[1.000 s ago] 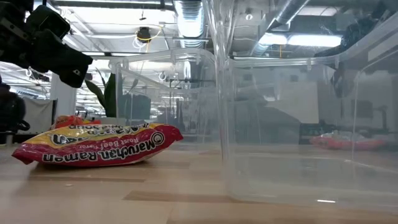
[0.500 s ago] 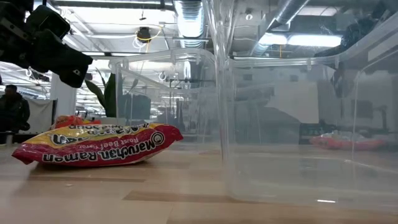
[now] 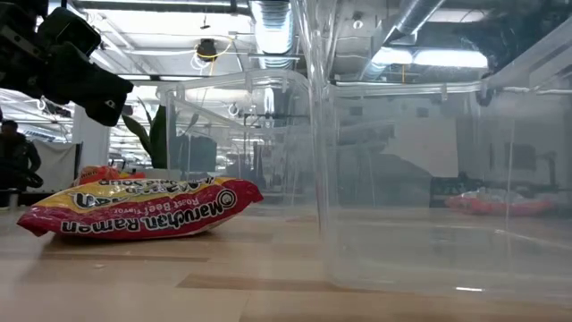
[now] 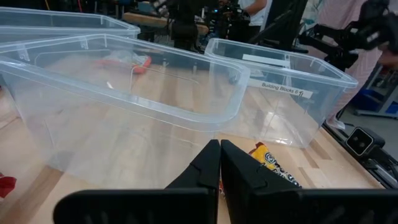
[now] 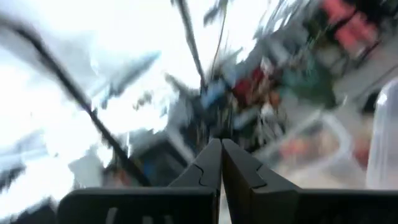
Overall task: Sort Maruchan noodles
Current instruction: Put the right orange noodle pack into the top transparent bin, then put the orange noodle pack into the top transparent bin
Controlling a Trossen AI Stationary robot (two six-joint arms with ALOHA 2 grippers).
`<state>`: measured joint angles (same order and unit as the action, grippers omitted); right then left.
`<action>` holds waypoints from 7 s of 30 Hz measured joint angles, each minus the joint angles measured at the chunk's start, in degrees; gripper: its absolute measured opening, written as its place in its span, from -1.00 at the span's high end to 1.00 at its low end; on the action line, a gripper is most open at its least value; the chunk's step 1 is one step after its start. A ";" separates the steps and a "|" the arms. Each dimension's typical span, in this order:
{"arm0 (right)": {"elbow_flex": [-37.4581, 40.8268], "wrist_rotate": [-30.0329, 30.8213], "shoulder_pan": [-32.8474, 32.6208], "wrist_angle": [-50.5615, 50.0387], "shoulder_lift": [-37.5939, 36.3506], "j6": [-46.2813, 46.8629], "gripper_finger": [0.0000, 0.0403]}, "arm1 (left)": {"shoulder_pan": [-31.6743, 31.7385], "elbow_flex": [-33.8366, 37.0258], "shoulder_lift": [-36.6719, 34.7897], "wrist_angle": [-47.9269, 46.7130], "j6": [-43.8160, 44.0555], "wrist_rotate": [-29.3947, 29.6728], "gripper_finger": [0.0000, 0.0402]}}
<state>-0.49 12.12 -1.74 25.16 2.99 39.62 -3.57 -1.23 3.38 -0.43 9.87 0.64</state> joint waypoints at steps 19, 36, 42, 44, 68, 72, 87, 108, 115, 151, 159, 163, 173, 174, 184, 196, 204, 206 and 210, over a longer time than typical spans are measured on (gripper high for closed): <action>-46.10 31.59 4.22 -76.09 26.39 25.71 -0.10 | 0.00 0.00 0.00 0.00 0.00 -0.07 1.00; -44.10 0.32 48.09 -89.35 52.20 31.34 -0.33 | 0.02 0.00 0.00 0.00 0.00 0.02 1.00; -40.99 -3.79 62.61 -84.50 56.57 23.37 -0.33 | 0.00 0.00 0.00 0.00 0.00 0.00 1.00; -39.82 -5.48 65.67 -83.34 58.17 21.78 -0.33 | 0.00 0.00 0.00 0.00 0.00 0.02 1.00; -34.25 -9.97 65.73 -69.09 69.36 13.82 0.88 | 0.02 0.00 0.00 0.00 0.00 0.00 1.00; -39.12 -4.26 64.94 -73.80 62.82 12.37 0.91 | 0.02 0.00 0.00 0.00 0.00 0.00 1.00; -60.22 -1.76 47.68 -58.69 51.63 7.31 0.91 | 0.02 0.00 0.00 0.00 0.00 -0.02 1.00; -60.53 -3.53 30.67 -55.42 67.73 9.58 0.05 | -0.02 0.02 -0.02 6.69 18.99 -0.61 1.00; -62.90 -4.83 31.04 -55.24 64.39 10.01 -0.43 | 0.93 -2.82 0.02 17.85 24.76 13.16 1.00; -63.32 -4.79 29.49 -56.47 63.84 9.90 -0.50 | 37.53 -36.11 57.87 -49.71 26.78 18.26 -0.20; -63.32 -4.79 29.49 -56.47 63.84 9.90 -0.50 | 37.48 -36.09 62.79 -48.75 28.75 20.71 -0.11; -63.32 -4.79 29.49 -56.49 63.84 9.92 -0.50 | 37.68 -36.09 64.39 -48.89 28.74 21.70 0.34; -63.32 -4.79 29.49 -56.43 63.84 10.01 -0.50 | 36.11 -41.27 56.24 -51.74 28.04 15.77 0.99; -63.32 -4.79 29.49 -56.43 63.80 10.01 -0.50 | 35.61 -43.19 54.28 -52.40 27.60 15.29 1.00; -63.25 -4.81 29.59 -54.23 63.08 9.99 -0.50 | 31.20 -69.73 52.07 -44.73 14.62 18.06 1.00; -63.25 -11.18 29.49 -32.41 56.41 6.37 -0.50 | 27.02 -85.70 83.42 -23.48 1.15 6.63 1.00; -63.25 -12.24 29.46 -29.80 52.36 6.21 -0.50 | 26.64 -95.42 101.14 -15.02 -3.11 6.22 1.00; -63.25 -12.22 29.49 -29.84 52.14 6.21 -0.50 | 26.64 -97.49 104.53 -12.90 -3.22 6.19 1.00; -63.25 -12.23 29.49 -29.91 52.08 6.22 -0.50 | 26.82 -101.42 109.04 -12.29 -4.18 3.55 0.89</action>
<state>-63.75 -0.11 27.75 -4.75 55.07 45.84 23.24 -102.65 112.42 -12.72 5.69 4.20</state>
